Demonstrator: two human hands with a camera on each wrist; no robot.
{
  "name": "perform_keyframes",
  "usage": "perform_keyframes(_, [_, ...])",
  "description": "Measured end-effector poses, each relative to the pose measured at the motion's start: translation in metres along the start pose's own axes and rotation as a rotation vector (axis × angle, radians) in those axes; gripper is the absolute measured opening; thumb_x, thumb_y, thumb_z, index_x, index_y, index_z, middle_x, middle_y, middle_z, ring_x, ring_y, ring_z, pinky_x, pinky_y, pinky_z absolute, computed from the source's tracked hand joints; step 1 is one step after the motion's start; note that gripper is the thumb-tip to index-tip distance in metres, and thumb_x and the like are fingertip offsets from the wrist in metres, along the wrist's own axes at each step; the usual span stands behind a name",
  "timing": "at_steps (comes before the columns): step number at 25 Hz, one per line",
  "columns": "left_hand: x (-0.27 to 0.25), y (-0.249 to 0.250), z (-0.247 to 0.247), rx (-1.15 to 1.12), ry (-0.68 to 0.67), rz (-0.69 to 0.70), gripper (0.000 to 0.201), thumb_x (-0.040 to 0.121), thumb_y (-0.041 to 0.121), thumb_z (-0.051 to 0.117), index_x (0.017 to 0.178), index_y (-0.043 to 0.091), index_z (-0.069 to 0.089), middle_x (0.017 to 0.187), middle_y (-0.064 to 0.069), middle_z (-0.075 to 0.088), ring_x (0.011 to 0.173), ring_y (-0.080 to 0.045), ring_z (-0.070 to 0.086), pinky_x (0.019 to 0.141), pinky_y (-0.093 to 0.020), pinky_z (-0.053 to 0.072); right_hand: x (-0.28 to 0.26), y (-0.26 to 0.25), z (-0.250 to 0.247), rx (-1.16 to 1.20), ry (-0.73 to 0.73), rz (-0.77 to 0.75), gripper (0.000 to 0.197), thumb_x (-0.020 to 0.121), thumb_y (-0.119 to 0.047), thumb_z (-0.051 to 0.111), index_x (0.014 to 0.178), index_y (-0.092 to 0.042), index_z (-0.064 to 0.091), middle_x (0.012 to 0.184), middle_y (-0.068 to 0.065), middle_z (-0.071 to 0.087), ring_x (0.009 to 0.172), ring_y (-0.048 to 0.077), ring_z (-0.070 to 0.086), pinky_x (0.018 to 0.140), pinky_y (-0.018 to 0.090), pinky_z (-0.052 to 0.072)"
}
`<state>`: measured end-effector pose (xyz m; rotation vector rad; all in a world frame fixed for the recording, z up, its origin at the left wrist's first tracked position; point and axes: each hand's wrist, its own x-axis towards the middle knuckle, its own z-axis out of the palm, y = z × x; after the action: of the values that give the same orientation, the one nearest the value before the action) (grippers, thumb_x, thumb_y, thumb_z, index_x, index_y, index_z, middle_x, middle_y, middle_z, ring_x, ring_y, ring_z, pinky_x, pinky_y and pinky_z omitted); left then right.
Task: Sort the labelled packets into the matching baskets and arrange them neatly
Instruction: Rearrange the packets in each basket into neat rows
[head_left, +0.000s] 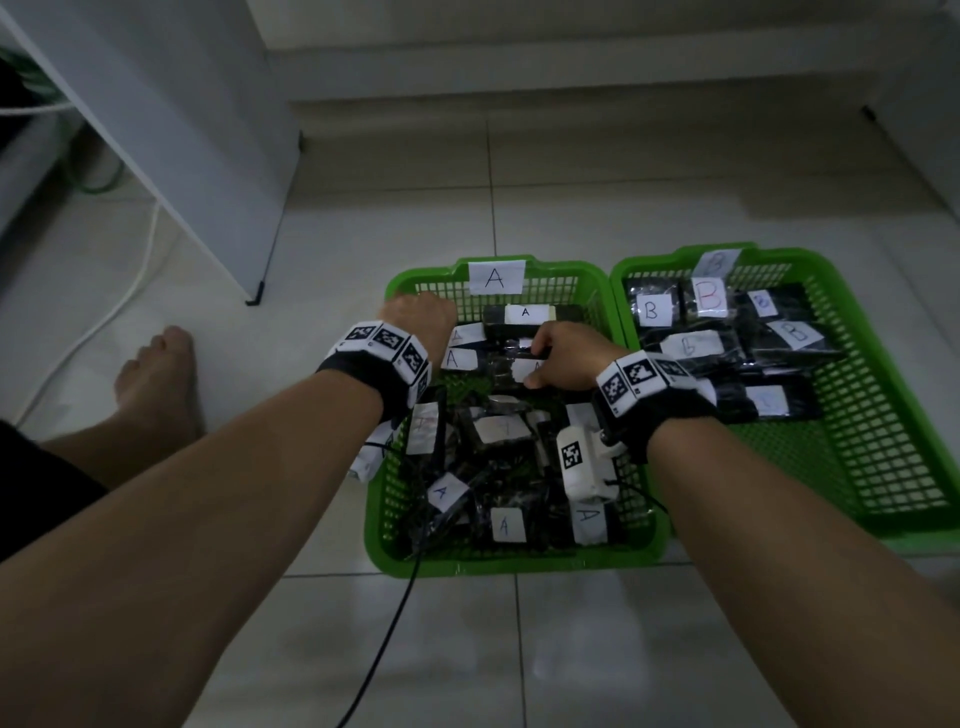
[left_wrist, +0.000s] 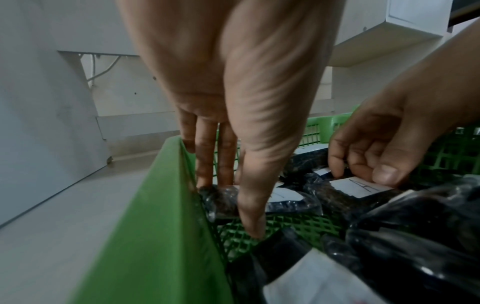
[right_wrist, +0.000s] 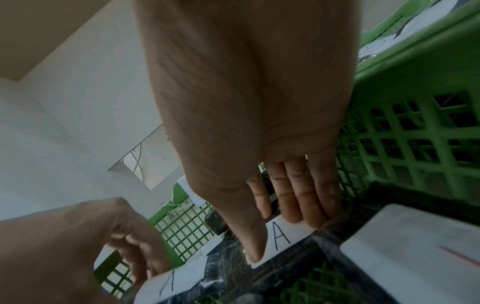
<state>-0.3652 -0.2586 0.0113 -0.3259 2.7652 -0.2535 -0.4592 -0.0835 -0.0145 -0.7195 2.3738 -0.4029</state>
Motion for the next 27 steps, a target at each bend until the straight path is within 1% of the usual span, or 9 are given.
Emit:
perform_keyframes(5, [0.007, -0.001, -0.005, -0.080, -0.050, 0.031, 0.025, 0.079, 0.006, 0.073, 0.097, 0.007, 0.057, 0.111, -0.017, 0.062, 0.102, -0.035, 0.062, 0.078, -0.039, 0.050, -0.002, 0.000, 0.002, -0.010, -0.010, 0.007, 0.050, 0.082, -0.024, 0.083, 0.125, -0.015, 0.058, 0.132, 0.005, 0.058, 0.119, 0.023, 0.056, 0.092, 0.030, 0.045])
perform_keyframes(9, [0.015, 0.005, -0.007, -0.026, -0.061, 0.026, 0.023, 0.085, 0.001, 0.063, 0.108, -0.001, 0.061, 0.115, -0.020, 0.063, 0.108, -0.034, 0.063, 0.083, -0.036, 0.051, -0.002, 0.000, 0.002, -0.027, -0.022, -0.003, 0.055, 0.083, -0.027, 0.082, 0.129, -0.015, 0.056, 0.133, 0.005, 0.058, 0.120, 0.023, 0.055, 0.092, 0.030, 0.044])
perform_keyframes(12, [0.019, 0.006, -0.004, -0.051, -0.045, 0.022, 0.024, 0.084, 0.002, 0.064, 0.108, 0.002, 0.060, 0.115, -0.018, 0.062, 0.108, -0.034, 0.061, 0.083, -0.036, 0.051, -0.002, 0.002, 0.004, -0.023, -0.019, -0.011, 0.056, 0.083, -0.027, 0.082, 0.131, -0.015, 0.055, 0.132, 0.005, 0.059, 0.118, 0.023, 0.056, 0.088, 0.028, 0.043])
perform_keyframes(14, [0.021, 0.002, 0.001, -0.094, -0.075, 0.007, 0.023, 0.075, 0.005, 0.075, 0.088, 0.008, 0.057, 0.106, -0.014, 0.063, 0.101, -0.032, 0.063, 0.073, -0.033, 0.049, -0.002, 0.002, 0.005, -0.025, -0.019, -0.017, 0.056, 0.083, -0.027, 0.082, 0.130, -0.014, 0.055, 0.130, 0.006, 0.060, 0.114, 0.023, 0.057, 0.087, 0.028, 0.044])
perform_keyframes(16, [0.025, -0.003, 0.008, -0.143, -0.118, 0.003, 0.042, 0.065, 0.011, 0.083, 0.069, 0.017, 0.042, 0.088, -0.007, 0.057, 0.088, -0.030, 0.061, 0.066, -0.031, 0.049, -0.002, 0.003, 0.006, -0.032, -0.019, -0.024, 0.054, 0.083, -0.027, 0.082, 0.127, -0.015, 0.054, 0.128, 0.006, 0.060, 0.108, 0.021, 0.056, 0.085, 0.029, 0.044])
perform_keyframes(18, [0.027, -0.004, 0.009, -0.176, -0.141, 0.030, 0.046, 0.065, 0.016, 0.083, 0.067, 0.021, 0.037, 0.078, -0.003, 0.048, 0.076, -0.027, 0.055, 0.064, -0.032, 0.048, -0.001, 0.003, 0.007, -0.033, -0.017, -0.026, 0.053, 0.082, -0.029, 0.082, 0.126, -0.015, 0.054, 0.126, 0.006, 0.061, 0.106, 0.021, 0.056, 0.085, 0.029, 0.045])
perform_keyframes(21, [0.027, -0.006, 0.005, -0.190, -0.181, 0.062, 0.034, 0.072, 0.023, 0.077, 0.071, 0.017, 0.043, 0.076, -0.003, 0.047, 0.072, -0.025, 0.053, 0.062, -0.032, 0.046, -0.001, 0.004, 0.006, -0.027, -0.019, -0.025, 0.052, 0.083, -0.030, 0.082, 0.124, -0.015, 0.055, 0.124, 0.005, 0.060, 0.104, 0.020, 0.054, 0.083, 0.029, 0.044])
perform_keyframes(25, [0.027, -0.005, 0.001, -0.109, -0.217, 0.100, 0.045, 0.062, 0.021, 0.086, 0.060, 0.017, 0.042, 0.064, -0.001, 0.044, 0.059, -0.021, 0.050, 0.058, -0.033, 0.046, -0.001, 0.004, 0.006, -0.038, -0.021, -0.025, 0.053, 0.082, -0.031, 0.082, 0.125, -0.015, 0.055, 0.124, 0.005, 0.059, 0.105, 0.020, 0.054, 0.085, 0.029, 0.045])
perform_keyframes(27, [0.026, 0.000, -0.005, -0.045, -0.255, 0.103, 0.042, 0.060, 0.020, 0.089, 0.064, 0.013, 0.047, 0.067, -0.002, 0.048, 0.062, -0.021, 0.049, 0.062, -0.031, 0.046, -0.002, 0.003, 0.005, -0.043, -0.028, -0.025, 0.055, 0.082, -0.030, 0.082, 0.128, -0.015, 0.054, 0.124, 0.005, 0.059, 0.104, 0.020, 0.053, 0.085, 0.029, 0.045])
